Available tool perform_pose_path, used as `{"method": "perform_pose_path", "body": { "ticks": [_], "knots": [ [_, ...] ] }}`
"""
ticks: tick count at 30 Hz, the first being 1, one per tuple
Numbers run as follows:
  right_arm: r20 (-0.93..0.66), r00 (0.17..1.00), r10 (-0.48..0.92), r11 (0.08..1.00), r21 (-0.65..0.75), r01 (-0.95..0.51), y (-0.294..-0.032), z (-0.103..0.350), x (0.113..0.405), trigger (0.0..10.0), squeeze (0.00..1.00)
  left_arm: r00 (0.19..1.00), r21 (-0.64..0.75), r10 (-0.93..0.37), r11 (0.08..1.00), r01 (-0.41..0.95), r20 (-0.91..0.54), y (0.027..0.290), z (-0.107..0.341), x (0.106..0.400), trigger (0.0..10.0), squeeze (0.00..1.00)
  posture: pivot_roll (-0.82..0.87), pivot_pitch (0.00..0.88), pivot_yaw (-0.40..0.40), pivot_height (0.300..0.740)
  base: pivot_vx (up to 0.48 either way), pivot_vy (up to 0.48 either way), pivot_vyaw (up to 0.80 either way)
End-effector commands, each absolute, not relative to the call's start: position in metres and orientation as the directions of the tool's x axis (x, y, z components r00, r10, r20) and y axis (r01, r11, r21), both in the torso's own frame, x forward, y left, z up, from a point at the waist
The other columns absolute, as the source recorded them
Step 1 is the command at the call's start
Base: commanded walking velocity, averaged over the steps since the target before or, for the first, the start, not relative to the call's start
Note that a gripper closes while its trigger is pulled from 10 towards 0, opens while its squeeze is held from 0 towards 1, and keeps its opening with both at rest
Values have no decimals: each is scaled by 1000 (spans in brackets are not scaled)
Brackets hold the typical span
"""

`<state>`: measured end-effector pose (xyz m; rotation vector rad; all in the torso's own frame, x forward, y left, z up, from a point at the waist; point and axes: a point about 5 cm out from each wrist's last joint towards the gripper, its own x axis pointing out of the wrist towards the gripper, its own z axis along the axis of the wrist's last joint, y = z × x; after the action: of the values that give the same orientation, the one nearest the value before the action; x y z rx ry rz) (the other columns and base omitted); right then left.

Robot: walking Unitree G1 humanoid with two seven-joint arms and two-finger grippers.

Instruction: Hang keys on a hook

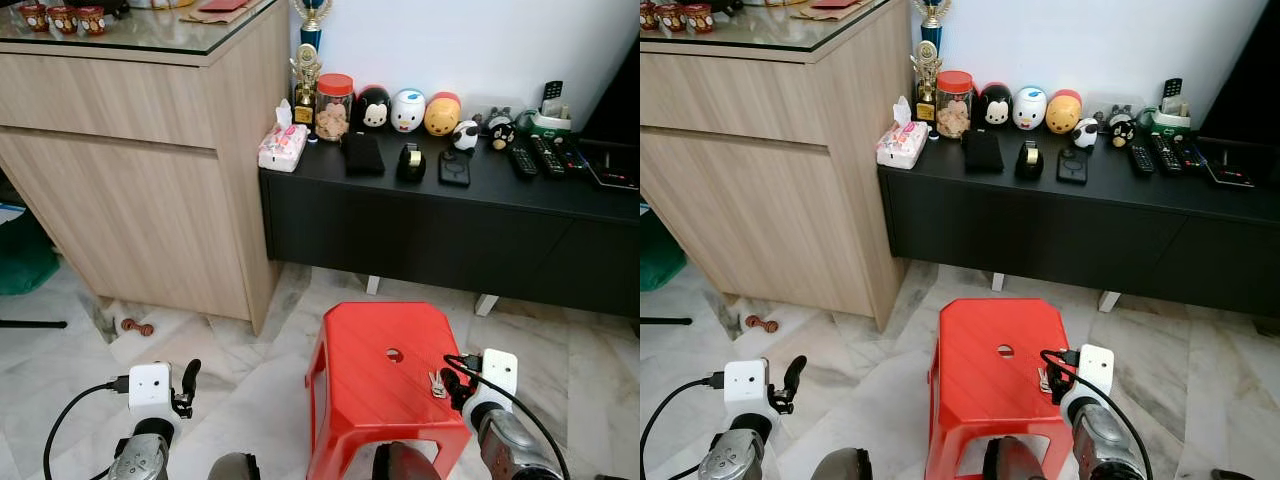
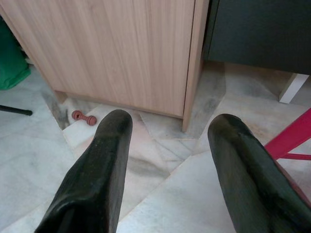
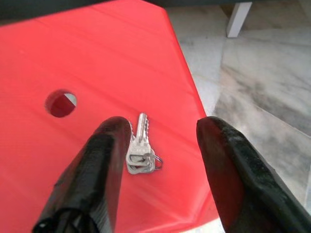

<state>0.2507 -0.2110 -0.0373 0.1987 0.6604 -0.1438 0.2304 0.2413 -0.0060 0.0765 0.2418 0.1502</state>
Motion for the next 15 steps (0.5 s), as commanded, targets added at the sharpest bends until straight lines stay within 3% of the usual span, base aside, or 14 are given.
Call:
{"method": "perform_pose_path", "body": {
  "ticks": [1, 8, 15],
  "knots": [
    [-636, 768, -73, 972, 126, 197, -215, -37, 250, 10000, 0, 956, 108, 152, 986, -129, -252, 242, -8, 229, 10000, 0, 7, 6, -60, 622, 0, 0, 0],
    [-669, 743, -31, 980, 124, 153, -212, -43, 244, 10000, 0, 955, 114, 153, 985, -127, -253, 243, -9, 228, 10000, 0, 12, 13, -57, 622, 0, 0, 0],
    [-574, 817, -52, 981, 125, 150, -212, -31, 256, 10000, 0, 962, 120, 146, 985, -121, -232, 247, -5, 228, 10000, 0, 23, 37, -42, 622, 0, 0, 0]
  ]
}}
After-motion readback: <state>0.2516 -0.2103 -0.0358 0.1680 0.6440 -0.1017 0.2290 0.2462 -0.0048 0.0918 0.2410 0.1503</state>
